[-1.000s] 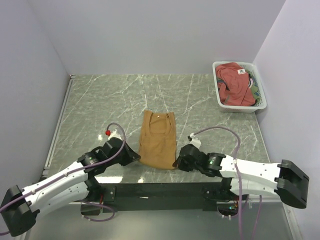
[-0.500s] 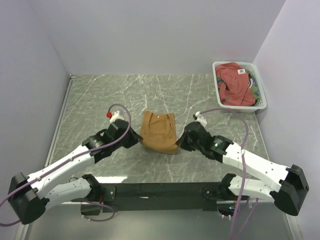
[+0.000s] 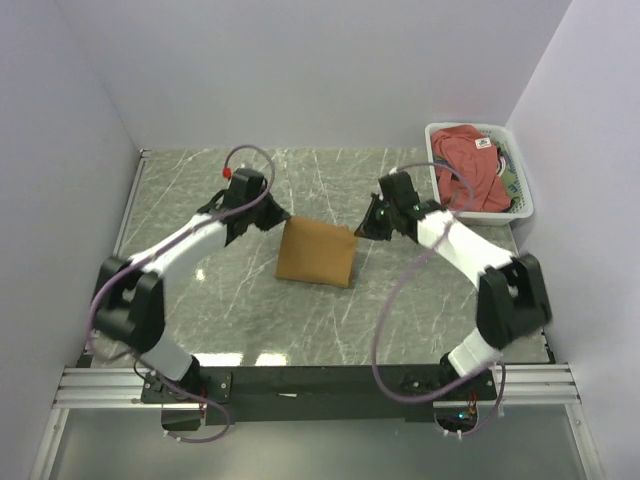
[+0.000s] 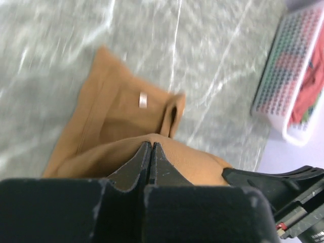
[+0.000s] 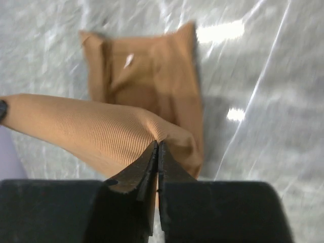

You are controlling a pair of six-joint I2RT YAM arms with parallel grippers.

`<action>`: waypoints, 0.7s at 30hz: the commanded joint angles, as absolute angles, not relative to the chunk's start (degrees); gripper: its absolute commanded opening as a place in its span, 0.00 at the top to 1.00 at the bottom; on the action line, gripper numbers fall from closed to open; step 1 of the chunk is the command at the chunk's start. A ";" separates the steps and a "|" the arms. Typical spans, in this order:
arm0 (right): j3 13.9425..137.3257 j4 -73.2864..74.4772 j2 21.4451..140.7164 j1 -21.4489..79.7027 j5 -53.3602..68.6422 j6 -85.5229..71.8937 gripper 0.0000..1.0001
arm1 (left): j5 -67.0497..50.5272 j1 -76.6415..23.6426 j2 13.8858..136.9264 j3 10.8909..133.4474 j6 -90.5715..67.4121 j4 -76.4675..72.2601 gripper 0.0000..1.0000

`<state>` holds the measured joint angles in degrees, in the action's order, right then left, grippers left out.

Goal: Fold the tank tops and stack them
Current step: Fold the tank top

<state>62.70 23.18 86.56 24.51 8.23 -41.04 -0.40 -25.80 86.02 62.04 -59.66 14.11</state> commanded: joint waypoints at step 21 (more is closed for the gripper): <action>66.46 18.47 92.90 33.57 -2.73 -39.64 0.71 | -6.24 -20.47 87.73 56.63 -55.72 4.58 0.62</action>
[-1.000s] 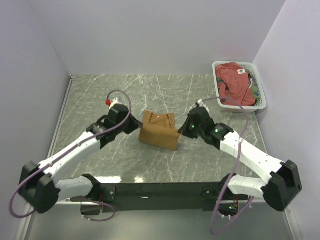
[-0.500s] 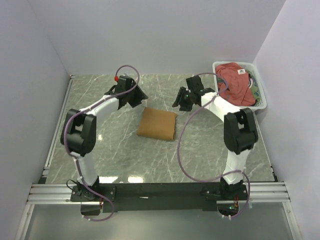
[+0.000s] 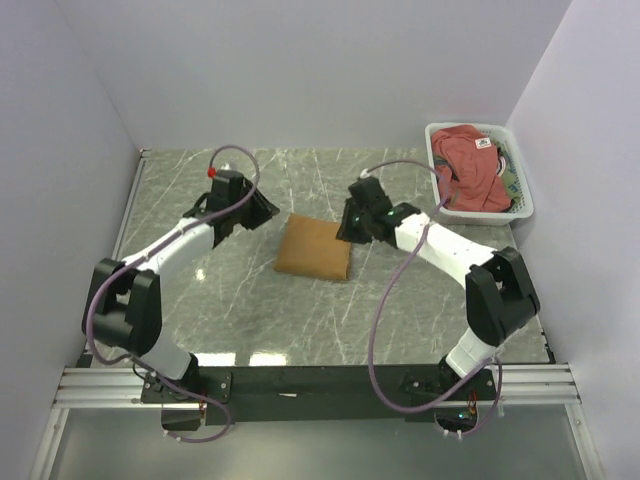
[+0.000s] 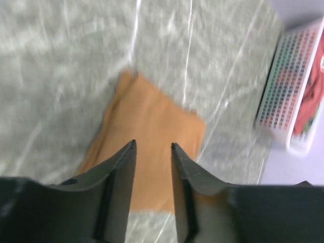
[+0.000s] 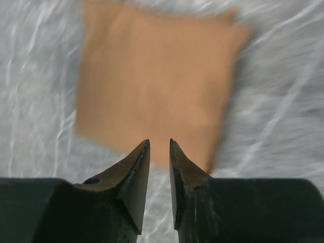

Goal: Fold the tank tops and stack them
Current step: Fold the tank top

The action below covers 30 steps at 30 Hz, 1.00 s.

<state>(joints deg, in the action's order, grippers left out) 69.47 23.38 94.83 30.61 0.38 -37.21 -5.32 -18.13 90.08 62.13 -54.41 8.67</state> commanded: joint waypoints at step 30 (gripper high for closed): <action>56.25 12.22 97.56 35.24 0.61 -41.04 0.74 | -0.18 -25.84 76.68 44.85 -63.36 7.73 0.31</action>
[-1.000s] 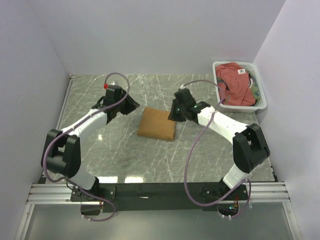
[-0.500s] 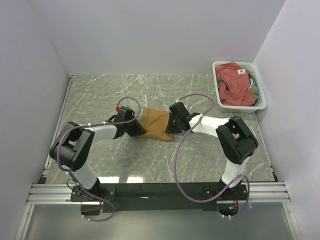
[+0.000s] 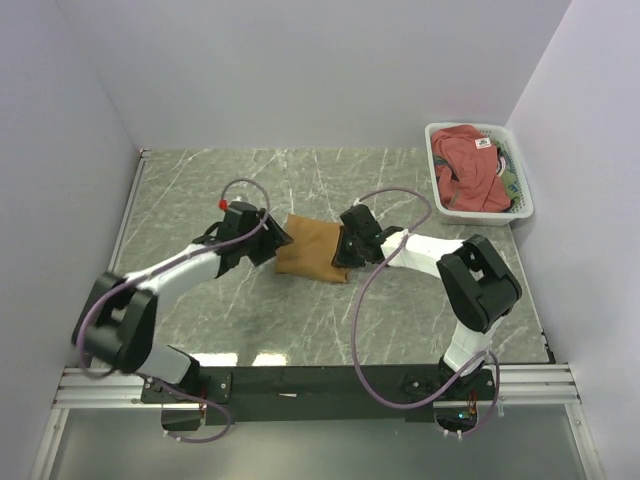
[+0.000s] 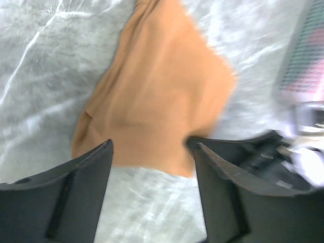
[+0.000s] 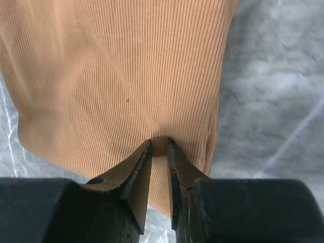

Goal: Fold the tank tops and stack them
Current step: Fold the tank top, then neatly place the folded tank top to the corner

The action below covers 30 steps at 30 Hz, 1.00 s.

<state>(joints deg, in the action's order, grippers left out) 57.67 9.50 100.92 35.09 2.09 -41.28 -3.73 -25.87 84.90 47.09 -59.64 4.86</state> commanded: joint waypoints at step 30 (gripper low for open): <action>45.35 5.28 92.55 44.99 1.39 -48.16 0.87 | 6.32 -40.25 85.69 27.42 -92.64 -17.15 0.35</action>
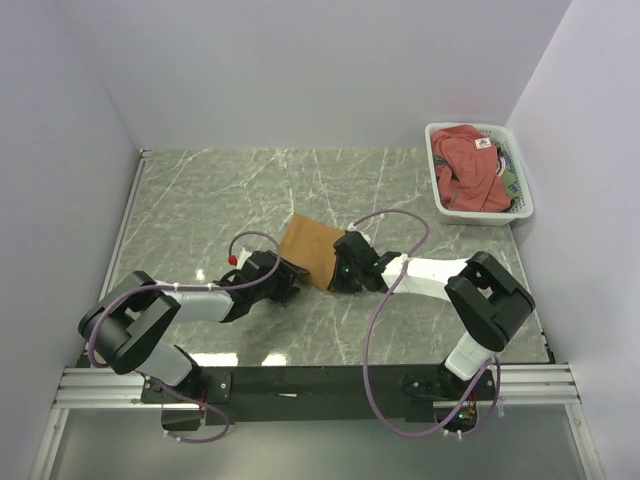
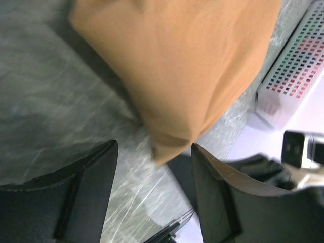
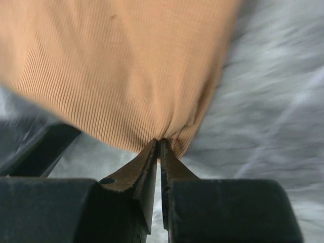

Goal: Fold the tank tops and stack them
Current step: Neatly place the folded tank top to the corner

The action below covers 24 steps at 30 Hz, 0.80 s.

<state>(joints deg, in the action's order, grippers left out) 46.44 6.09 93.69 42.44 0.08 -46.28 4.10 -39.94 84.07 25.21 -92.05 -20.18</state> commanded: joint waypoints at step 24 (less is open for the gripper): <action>54.14 11.77 82.45 46.23 0.27 -44.12 0.78 | 23.19 -29.18 96.06 57.91 -52.05 19.77 0.74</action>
<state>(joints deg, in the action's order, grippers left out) 51.44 9.61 87.00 46.50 3.20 -46.74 16.71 -30.76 94.63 53.39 -63.96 14.61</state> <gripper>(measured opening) 0.223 0.284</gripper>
